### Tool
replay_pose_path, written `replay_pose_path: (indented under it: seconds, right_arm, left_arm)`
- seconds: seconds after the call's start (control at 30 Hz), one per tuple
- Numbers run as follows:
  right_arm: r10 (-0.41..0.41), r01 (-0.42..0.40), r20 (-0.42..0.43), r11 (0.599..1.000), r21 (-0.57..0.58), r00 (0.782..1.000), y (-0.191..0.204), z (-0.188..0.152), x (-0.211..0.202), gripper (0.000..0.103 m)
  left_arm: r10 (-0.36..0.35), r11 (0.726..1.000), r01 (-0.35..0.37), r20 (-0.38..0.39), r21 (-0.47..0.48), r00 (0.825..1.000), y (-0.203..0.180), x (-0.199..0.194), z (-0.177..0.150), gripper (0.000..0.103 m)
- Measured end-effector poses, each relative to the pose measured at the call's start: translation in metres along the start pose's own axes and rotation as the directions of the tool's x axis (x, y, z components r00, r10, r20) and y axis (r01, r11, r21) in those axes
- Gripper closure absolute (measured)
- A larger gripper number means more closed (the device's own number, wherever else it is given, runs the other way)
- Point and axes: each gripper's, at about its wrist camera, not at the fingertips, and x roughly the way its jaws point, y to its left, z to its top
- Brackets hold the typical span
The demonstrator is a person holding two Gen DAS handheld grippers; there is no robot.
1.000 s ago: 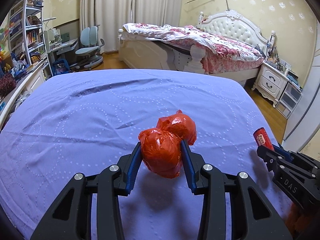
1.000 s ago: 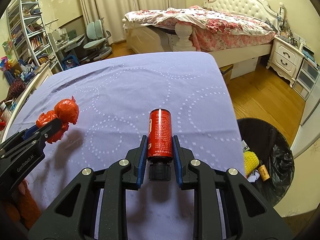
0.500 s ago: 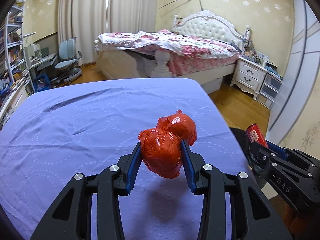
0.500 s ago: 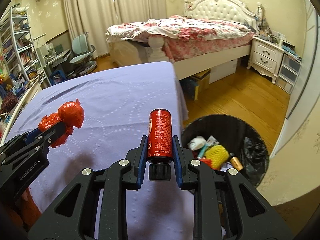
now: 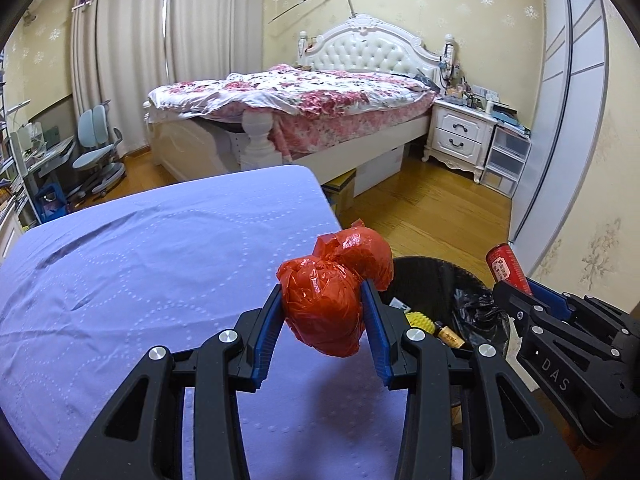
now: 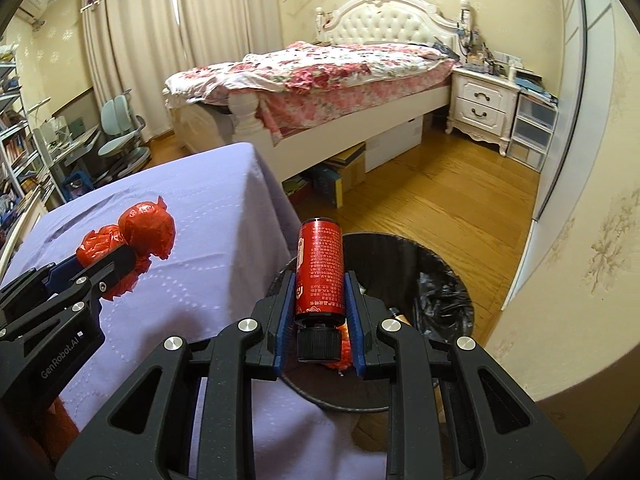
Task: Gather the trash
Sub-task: 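Carry the red can and orange bag over the black bin, then open the right gripper over the bin while the left releases the orange bag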
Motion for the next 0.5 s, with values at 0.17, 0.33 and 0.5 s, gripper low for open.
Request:
replay_pose_path:
  seconds: [0.17,0.33,0.5]
  right_arm:
    - [-0.013,0.013,0.007,1.000,0.025,1.000,-0.022,0.003,0.002,0.080]
    - [-0.020,0.020,0.008,0.999,0.041,1.000,-0.035,0.006,0.007,0.080]
    - [-0.025,0.025,0.005,0.998,0.056,1.000,-0.046,0.009,0.012,0.080]
  left_arm:
    - [-0.008,1.000,0.008,-0.009,0.024,1.000,-0.016,0.010,0.002,0.062]
    - [-0.008,0.999,0.009,-0.020,0.043,1.000,-0.028,0.022,0.006,0.062]
    - [-0.006,0.998,0.008,-0.034,0.055,0.999,-0.035,0.032,0.006,0.062]
